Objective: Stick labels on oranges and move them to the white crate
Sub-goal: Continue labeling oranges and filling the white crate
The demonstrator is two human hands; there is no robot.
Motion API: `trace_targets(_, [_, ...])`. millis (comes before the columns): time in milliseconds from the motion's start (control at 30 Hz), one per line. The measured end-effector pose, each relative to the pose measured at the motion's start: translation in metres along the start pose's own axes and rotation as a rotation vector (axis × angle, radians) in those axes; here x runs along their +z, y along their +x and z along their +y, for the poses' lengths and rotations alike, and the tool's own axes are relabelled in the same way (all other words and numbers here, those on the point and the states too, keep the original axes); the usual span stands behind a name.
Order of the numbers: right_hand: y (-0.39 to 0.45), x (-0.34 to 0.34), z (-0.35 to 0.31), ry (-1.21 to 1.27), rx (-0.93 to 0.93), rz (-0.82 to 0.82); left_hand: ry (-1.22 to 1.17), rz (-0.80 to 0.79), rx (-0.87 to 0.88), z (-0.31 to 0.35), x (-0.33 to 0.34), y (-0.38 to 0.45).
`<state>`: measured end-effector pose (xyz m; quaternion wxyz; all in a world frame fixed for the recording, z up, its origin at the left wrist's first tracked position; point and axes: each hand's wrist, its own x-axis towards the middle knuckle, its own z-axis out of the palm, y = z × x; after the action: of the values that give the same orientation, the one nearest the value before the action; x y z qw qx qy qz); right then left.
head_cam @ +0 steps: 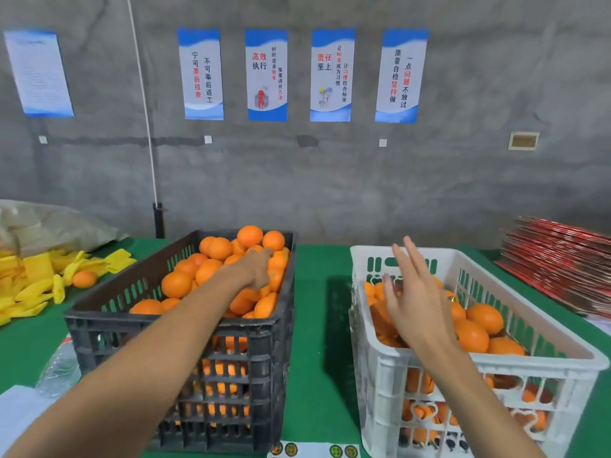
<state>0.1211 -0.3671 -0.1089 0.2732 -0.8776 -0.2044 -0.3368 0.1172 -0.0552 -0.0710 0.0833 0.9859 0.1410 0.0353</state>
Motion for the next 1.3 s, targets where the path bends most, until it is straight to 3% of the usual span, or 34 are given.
trace_targets(67, [-0.005,0.01,0.0,0.026,-0.003,-0.051,0.149,-0.142,-0.036,-0.008,0.008,0.016])
trace_targets(167, [-0.008,0.018,0.001,0.073,-0.017,-0.078,0.435,-0.175,-0.077,-0.015,0.019,0.032])
trace_targets(333, [-0.007,0.021,0.005,0.126,-0.035,-0.063,0.353,-0.217,-0.12,-0.006,0.016,0.038])
trace_targets(400, [-0.008,0.02,0.004,0.116,-0.062,-0.041,0.258,-0.059,-0.114,0.003,0.004,0.026])
trace_targets(533, [-0.014,0.016,-0.012,0.166,-0.198,-0.014,-0.055,0.494,0.037,0.028,-0.012,-0.018])
trace_targets(600, [-0.02,0.017,-0.03,0.283,-0.27,-0.04,-0.273,0.685,0.144,0.048,-0.009,-0.052])
trace_targets(700, [-0.036,0.022,-0.06,0.476,-0.234,-0.045,-0.405,0.813,0.329,0.076,0.014,-0.101])
trace_targets(833, [-0.064,0.026,-0.07,0.453,-0.246,0.141,-0.399,0.922,0.47,0.079,0.05,-0.138])
trace_targets(933, [-0.093,0.035,-0.057,0.437,-0.288,0.176,-0.446,0.898,0.501,0.074,0.084,-0.151])
trace_targets(1000, [-0.12,0.046,-0.045,0.449,-0.289,0.089,-0.571,0.768,0.451,0.073,0.118,-0.16])
trace_targets(1100, [-0.162,0.066,-0.018,0.401,-0.216,-0.184,-0.746,0.415,0.247,0.068,0.175,-0.168])
trace_targets(1167, [-0.184,0.08,0.003,0.341,-0.158,-0.386,-0.692,0.241,0.173,0.061,0.214,-0.171])
trace_targets(1300, [-0.201,0.101,0.025,0.197,-0.155,-0.641,-0.55,0.146,0.181,0.05,0.261,-0.18])
